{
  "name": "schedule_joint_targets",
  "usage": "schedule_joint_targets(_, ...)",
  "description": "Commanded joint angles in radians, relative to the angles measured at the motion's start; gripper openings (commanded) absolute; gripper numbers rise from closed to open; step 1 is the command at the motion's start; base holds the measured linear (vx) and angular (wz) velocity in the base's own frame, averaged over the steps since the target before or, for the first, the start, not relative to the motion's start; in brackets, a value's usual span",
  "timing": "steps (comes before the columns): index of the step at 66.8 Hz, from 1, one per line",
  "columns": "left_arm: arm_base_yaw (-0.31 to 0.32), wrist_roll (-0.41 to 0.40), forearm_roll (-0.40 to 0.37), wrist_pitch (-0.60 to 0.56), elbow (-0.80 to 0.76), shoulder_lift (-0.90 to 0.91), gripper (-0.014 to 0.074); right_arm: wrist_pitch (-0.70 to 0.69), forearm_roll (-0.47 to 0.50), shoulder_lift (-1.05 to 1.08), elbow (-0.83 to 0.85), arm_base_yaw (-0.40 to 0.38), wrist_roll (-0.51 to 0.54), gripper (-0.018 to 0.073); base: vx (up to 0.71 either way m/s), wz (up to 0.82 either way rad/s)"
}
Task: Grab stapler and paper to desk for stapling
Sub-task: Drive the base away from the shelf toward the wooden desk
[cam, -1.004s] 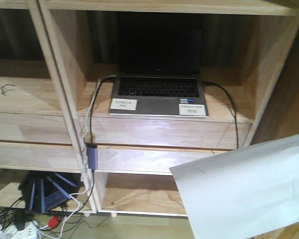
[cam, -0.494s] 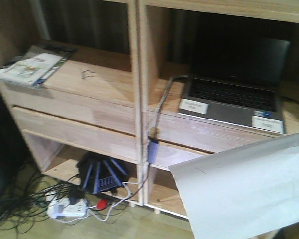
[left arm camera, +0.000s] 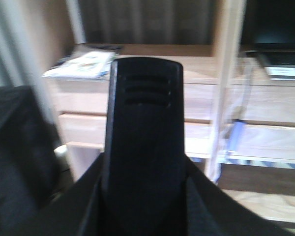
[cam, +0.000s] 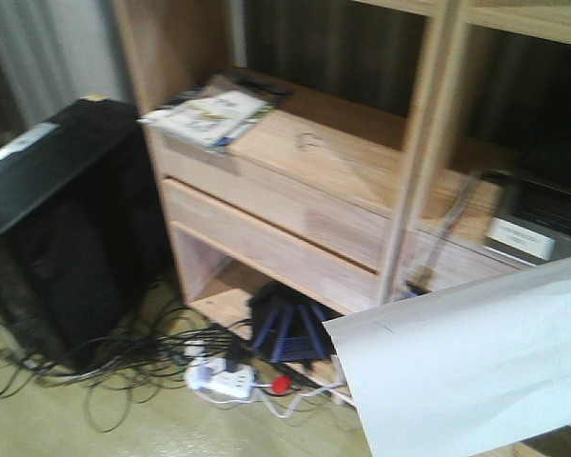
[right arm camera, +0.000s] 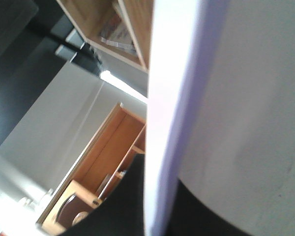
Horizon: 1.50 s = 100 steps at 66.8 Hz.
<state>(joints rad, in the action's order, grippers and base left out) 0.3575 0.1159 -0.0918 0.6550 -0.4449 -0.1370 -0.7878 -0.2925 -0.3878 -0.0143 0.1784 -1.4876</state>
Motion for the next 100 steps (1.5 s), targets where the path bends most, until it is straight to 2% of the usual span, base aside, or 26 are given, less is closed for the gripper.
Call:
schedule_joint_targets(1,0.002,-0.003,-0.011,-0.119,-0.031,-0.012,-0.0007,-0.062,0.007,-0.004,0.029,0.001,0.003,-0.0005,0.06,0.57)
schedule_joint_targets(61,0.002,-0.003,-0.011,-0.118,-0.031,-0.012,-0.0007,-0.062,0.007,-0.004,0.029,0.001,0.003,-0.0005,0.08,0.69)
schedule_joint_targets(100,0.002,-0.003,-0.011,-0.118,-0.031,-0.012,-0.0007,-0.062,0.007,-0.004,0.029,0.001,0.003,-0.0005,0.11,0.44)
